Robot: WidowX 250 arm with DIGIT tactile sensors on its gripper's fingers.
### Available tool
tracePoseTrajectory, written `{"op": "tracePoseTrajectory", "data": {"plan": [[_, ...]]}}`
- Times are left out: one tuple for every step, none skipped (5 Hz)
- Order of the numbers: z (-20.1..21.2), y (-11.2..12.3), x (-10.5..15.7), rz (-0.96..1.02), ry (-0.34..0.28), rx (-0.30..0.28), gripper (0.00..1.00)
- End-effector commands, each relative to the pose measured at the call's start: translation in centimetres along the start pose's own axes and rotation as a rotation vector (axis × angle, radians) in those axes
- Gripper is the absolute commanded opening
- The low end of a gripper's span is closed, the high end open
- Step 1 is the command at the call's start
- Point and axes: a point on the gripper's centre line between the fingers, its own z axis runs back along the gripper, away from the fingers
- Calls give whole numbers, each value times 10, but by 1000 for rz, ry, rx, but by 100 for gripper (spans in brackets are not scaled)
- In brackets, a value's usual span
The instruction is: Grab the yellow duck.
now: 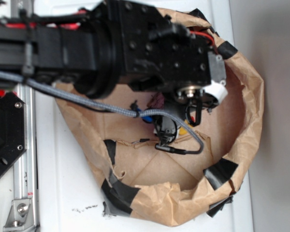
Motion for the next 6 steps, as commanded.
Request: {"op": "tracePoseTrajectory", "data": {"plan": [[-2, 11, 24, 38, -50, 71, 100], [-13, 9, 28, 21, -25, 58, 100], [-26, -4, 25, -17, 41, 17, 100], [-34, -25, 9, -74, 104, -33, 100], [-33, -42, -1, -137, 109, -75, 100], [-37, -49, 2, -152, 104, -34, 100]]}}
